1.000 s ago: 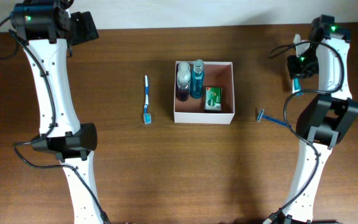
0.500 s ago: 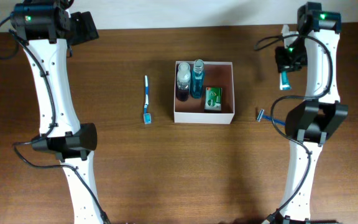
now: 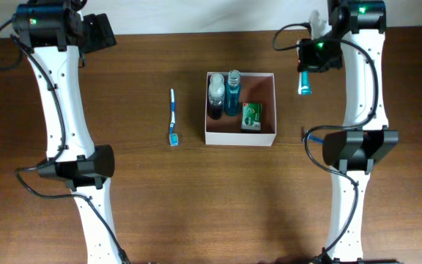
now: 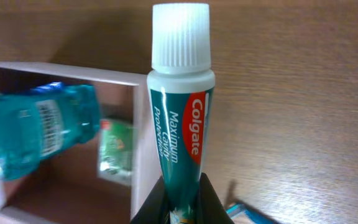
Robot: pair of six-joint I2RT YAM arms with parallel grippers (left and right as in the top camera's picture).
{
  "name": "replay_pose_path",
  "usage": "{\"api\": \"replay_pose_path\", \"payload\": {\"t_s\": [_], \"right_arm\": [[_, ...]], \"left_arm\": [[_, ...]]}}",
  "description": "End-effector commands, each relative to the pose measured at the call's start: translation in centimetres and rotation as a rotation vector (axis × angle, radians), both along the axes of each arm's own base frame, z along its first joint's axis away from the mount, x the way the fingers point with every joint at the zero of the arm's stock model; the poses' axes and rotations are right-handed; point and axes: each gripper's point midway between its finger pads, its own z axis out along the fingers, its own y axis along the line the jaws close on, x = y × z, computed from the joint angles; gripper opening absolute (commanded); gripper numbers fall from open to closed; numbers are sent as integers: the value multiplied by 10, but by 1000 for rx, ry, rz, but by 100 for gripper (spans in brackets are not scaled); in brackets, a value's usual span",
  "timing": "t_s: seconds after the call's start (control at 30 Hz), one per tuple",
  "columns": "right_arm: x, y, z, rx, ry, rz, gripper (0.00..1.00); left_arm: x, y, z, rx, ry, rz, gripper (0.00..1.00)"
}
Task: Pack container
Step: 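Lift the toothpaste tube and carry it into the pink box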
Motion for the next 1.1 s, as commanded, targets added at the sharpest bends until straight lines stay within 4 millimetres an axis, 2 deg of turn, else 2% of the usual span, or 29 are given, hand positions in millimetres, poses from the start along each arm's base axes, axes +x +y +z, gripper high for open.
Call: {"api": "replay_pose_path", "payload": {"t_s": [0.0, 0.17, 0.43, 0.6, 1.07], "right_arm": [[-18, 28, 45, 33, -58, 29, 8], [-48, 49, 47, -8, 8, 80, 9], [-74, 87, 19, -19, 128, 165, 8], [-72, 98, 2, -18, 144, 164, 9], [-66, 99, -67, -10, 229, 37, 9]], "left_arm": [[-6, 1, 15, -8, -31, 11, 99], [-6, 1, 15, -8, -31, 11, 99], [-6, 1, 15, -8, -31, 11, 99], [-6, 1, 15, -8, -31, 11, 99], [-6, 1, 15, -8, -31, 11, 99]]}}
